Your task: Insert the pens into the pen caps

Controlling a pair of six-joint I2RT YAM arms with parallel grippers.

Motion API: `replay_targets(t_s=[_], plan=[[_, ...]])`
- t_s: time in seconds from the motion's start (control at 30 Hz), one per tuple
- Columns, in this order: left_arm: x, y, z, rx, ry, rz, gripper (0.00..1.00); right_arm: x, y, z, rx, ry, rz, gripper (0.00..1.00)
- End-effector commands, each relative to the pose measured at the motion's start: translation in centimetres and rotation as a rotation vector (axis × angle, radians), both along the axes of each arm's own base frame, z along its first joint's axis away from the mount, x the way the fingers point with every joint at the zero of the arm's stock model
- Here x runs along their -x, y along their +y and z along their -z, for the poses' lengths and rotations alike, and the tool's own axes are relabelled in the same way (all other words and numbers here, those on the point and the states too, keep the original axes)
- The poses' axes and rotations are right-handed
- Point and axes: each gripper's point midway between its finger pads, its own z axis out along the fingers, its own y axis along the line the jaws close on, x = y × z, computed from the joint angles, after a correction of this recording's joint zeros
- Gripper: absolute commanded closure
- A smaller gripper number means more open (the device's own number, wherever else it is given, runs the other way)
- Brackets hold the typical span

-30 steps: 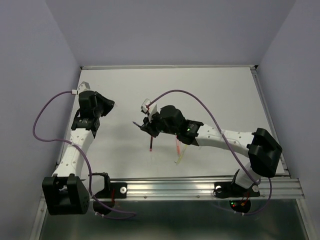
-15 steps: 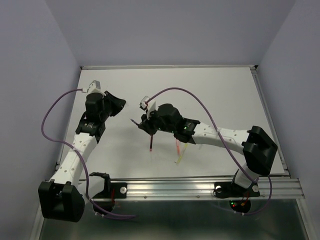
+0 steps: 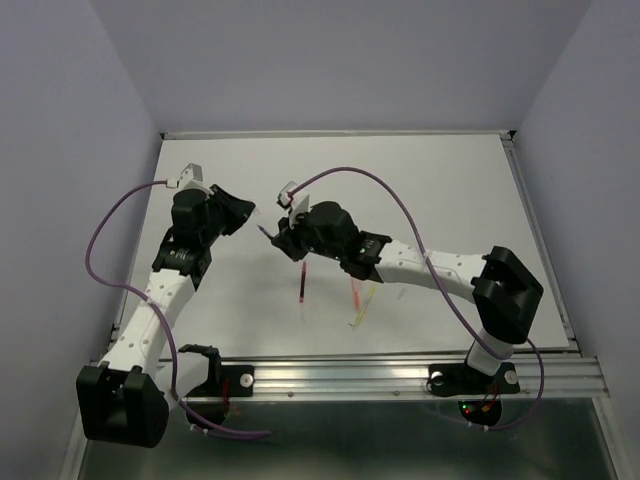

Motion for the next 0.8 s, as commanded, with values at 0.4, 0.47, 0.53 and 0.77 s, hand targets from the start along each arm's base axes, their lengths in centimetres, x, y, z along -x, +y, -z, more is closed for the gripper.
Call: replay_targets(t_s=[0.4, 0.47, 0.53, 0.77], plan=[[0.1, -0.2, -1.6, 0.003, -0.064, 0.008, 1.00, -2.9, 0.5, -3.4, -0.081, -0.058, 0.070, 0.99], [0.1, -0.2, -1.4, 0.002, -0.060, 0.008, 1.00, -2.9, 0.6, -3.2, -0.074, -0.059, 0.069, 0.99], [0.1, -0.3, -1.5, 0.004, -0.063, 0.013, 1.00, -3.0, 0.6, -2.9, -0.064, -0.054, 0.069, 0.99], [0.0, -0.1, -1.6, -0.003, -0.062, 0.002, 1.00, -3.4, 0.4, -2.3, -0.047, -0.046, 0.076, 0.99]])
